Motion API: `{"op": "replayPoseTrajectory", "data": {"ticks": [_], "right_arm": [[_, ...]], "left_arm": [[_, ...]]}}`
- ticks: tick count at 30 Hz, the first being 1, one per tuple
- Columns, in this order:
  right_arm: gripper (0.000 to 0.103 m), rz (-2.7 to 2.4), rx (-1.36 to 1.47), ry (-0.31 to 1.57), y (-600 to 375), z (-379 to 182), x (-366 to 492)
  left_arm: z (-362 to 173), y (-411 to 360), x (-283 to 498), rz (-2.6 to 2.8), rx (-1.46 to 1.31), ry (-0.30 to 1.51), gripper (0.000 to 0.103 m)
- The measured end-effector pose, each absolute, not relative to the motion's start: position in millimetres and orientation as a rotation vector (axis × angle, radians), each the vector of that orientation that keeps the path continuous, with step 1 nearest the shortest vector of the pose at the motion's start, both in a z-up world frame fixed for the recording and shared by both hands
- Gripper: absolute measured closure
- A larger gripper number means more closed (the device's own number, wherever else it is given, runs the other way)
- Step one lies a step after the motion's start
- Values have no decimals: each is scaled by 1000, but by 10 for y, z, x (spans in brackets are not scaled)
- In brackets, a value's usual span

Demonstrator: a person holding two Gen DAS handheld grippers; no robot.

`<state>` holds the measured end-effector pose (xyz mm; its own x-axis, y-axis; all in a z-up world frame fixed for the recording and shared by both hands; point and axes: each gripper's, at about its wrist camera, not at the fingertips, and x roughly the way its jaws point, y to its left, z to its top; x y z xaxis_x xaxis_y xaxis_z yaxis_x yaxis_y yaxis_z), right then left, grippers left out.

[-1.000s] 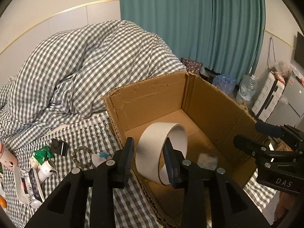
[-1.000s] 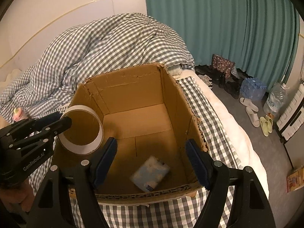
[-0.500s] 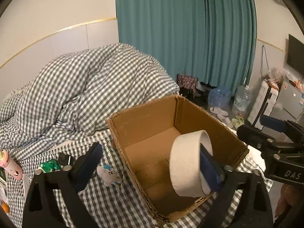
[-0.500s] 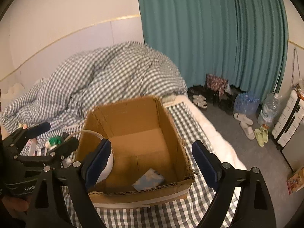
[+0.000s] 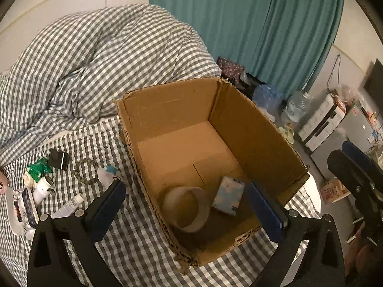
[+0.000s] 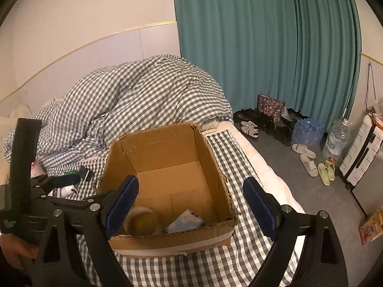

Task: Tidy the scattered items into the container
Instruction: 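Lower the tape roll into the cardboard box and open the left tool, then move both tools back over the remaining items on the bed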

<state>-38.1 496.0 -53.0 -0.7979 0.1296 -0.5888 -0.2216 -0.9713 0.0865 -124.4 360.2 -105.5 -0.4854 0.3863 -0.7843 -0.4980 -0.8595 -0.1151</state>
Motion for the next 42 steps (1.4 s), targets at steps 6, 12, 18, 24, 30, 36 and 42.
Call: {"op": "replayPoseTrajectory", "data": {"ticks": [6, 12, 18, 24, 30, 36, 42], "right_arm": [[14, 2807, -881, 236, 4950, -505, -366], [14, 2838, -782, 222, 4810, -309, -271], [8, 2876, -670, 187, 4540, -47, -101], [3, 2907, -604, 154, 4224, 162, 14], [0, 2951, -567, 117, 3877, 282, 96], [0, 2992, -559, 106, 3601, 333, 62], [0, 3044, -593, 110, 3241, 281, -60]], "left_arm": [[-824, 3449, -1137, 2466, -1007, 190, 0], [-380, 3124, -820, 2619, -678, 154, 0], [-9, 2760, -474, 2705, -445, 149, 0], [113, 2429, -267, 2778, -374, 224, 0], [136, 2023, -280, 2806, -503, 196, 0], [180, 1643, -208, 2876, -482, 220, 0], [174, 1224, -197, 2953, -514, 192, 0]]}}
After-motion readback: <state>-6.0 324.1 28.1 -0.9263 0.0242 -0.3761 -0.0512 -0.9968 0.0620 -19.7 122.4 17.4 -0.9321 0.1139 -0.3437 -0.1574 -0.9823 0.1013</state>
